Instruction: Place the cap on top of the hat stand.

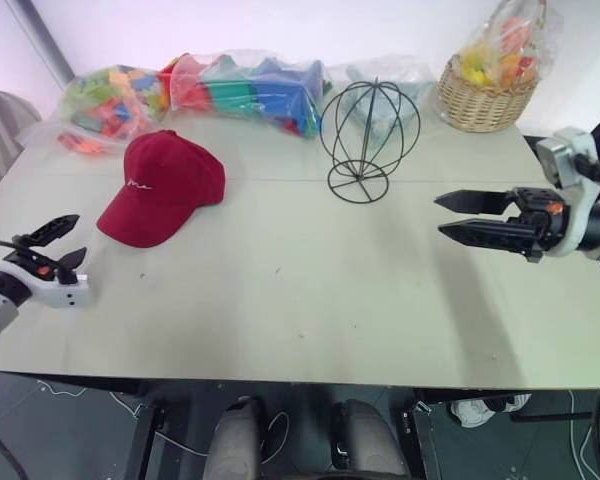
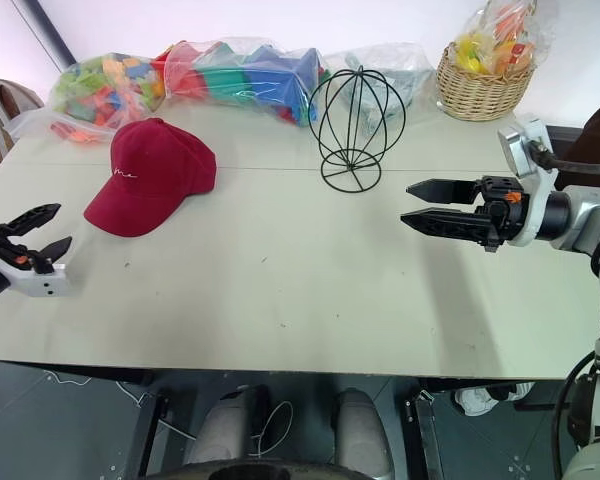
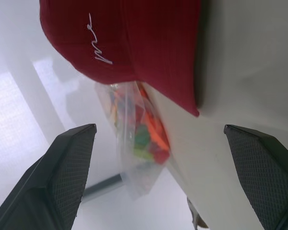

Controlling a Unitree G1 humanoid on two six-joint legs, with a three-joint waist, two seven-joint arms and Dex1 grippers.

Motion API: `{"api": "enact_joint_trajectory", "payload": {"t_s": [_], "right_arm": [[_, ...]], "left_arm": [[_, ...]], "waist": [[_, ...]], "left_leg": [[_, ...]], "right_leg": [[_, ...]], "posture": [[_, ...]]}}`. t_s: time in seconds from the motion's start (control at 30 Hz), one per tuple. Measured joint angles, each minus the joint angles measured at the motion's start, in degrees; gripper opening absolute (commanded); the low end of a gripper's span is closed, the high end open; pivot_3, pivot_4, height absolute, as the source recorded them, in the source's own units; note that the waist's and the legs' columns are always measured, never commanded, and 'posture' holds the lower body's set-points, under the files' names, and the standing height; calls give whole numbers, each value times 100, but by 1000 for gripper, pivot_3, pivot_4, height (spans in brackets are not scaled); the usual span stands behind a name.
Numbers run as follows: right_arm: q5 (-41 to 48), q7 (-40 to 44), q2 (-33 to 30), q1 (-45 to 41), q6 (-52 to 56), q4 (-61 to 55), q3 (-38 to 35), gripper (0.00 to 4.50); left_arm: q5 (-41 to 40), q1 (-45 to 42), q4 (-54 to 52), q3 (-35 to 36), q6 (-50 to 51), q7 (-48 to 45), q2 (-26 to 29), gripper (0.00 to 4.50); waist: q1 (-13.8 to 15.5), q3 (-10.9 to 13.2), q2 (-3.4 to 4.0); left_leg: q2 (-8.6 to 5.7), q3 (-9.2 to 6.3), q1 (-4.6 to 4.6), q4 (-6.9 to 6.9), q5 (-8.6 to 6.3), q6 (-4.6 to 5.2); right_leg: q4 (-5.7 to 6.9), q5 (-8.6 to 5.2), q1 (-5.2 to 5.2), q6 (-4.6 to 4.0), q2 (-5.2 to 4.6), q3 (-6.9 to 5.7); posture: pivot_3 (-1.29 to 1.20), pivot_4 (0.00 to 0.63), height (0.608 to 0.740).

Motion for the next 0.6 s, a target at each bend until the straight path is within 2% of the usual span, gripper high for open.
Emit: {"api": "enact_joint_trajectory", "payload": {"t_s": [0.17, 0.6], "right_arm": [[-2, -88, 1, 1, -15, 12, 16, 4500], [19, -324, 111, -3, -48, 10, 176, 4500]], "left_arm": [[38, -274, 186, -380, 150, 96, -381, 4462], [32, -742, 415, -785, 461, 320, -937, 4462]], "waist": [[-11, 0, -1], [30, 0, -2]], "left_leg": [[0, 0, 0, 1, 0, 0], [-2, -3, -1, 13, 1, 0]], "right_leg": [[4, 0, -1, 0, 0, 0], [10, 0, 3, 1, 0, 1]], "posture": [[0, 150, 740], [0, 150, 740]]}}
